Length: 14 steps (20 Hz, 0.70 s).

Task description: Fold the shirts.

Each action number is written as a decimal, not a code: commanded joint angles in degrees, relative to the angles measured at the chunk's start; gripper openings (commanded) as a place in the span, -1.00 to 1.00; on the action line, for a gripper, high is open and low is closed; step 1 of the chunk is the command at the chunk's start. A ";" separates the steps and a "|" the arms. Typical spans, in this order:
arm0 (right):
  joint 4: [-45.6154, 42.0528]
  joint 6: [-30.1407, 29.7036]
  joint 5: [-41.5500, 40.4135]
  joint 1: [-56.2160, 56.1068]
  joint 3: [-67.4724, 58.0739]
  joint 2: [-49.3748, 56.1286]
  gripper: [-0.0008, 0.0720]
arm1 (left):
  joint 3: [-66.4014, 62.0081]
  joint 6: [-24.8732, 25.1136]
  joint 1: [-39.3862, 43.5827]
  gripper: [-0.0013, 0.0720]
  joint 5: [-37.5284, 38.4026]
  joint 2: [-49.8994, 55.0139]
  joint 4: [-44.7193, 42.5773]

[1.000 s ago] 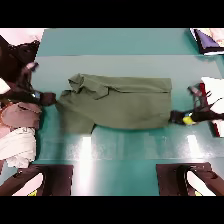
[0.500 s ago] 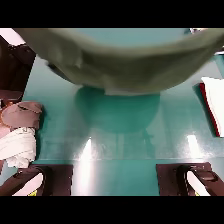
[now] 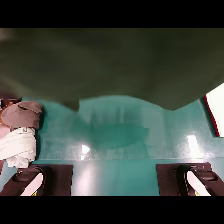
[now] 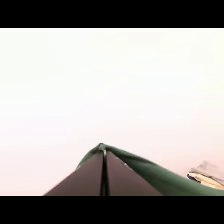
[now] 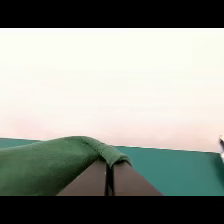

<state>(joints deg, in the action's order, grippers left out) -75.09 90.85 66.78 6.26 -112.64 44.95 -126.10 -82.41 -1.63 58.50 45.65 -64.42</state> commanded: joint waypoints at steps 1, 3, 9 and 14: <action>-9.40 4.52 9.86 0.04 -5.64 2.64 -0.93 | 1.64 0.35 -0.02 -0.90 1.36 -1.11 -1.49; -10.56 5.38 16.68 0.04 -7.50 6.71 -0.93 | 8.74 0.33 -0.02 -0.90 3.15 -0.87 -2.86; -10.54 5.64 31.71 0.02 2.45 21.77 -0.94 | 29.86 0.35 -0.02 -0.90 15.02 9.42 -2.86; -10.43 4.92 25.00 -2.12 13.57 33.29 -0.94 | 40.19 0.83 -0.02 -0.90 11.80 22.62 -2.82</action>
<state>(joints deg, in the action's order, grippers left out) -85.38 96.23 94.67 5.34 -104.60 72.16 -91.44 -82.00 -1.58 70.89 61.67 -67.46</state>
